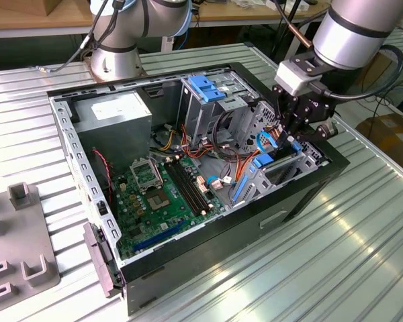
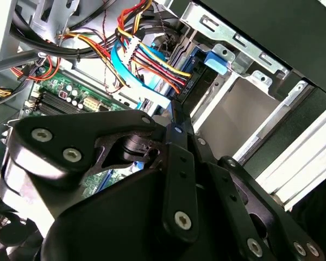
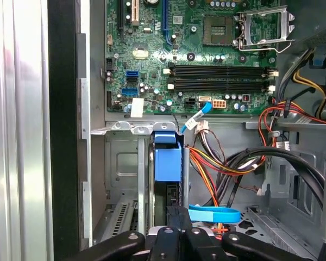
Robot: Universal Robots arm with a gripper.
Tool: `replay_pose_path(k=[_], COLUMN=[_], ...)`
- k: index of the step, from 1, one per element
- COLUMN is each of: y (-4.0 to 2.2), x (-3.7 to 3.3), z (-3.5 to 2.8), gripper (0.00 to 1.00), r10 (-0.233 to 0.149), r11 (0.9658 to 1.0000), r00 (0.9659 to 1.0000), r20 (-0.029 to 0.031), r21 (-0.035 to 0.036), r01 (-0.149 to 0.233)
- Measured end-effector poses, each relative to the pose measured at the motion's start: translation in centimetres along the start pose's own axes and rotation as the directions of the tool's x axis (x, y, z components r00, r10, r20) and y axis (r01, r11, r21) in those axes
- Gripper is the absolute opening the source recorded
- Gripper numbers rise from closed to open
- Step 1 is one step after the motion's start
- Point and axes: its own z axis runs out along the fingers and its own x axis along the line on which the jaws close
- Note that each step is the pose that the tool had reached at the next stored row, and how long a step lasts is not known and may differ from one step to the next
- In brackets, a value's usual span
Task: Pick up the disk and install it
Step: 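Insert the second disk wire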
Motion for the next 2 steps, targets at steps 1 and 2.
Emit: replay_pose_path(k=[1,2], y=[0.00,0.00], x=[0.00,0.00], z=[-0.01,-0.01], gripper=[0.10,0.10], r10=[0.000,0.000], r11=[1.0000,1.0000], r00=[1.0000,1.0000], r20=[-0.0001,0.0000], r21=[0.0000,0.0000], r01=[0.000,0.000])
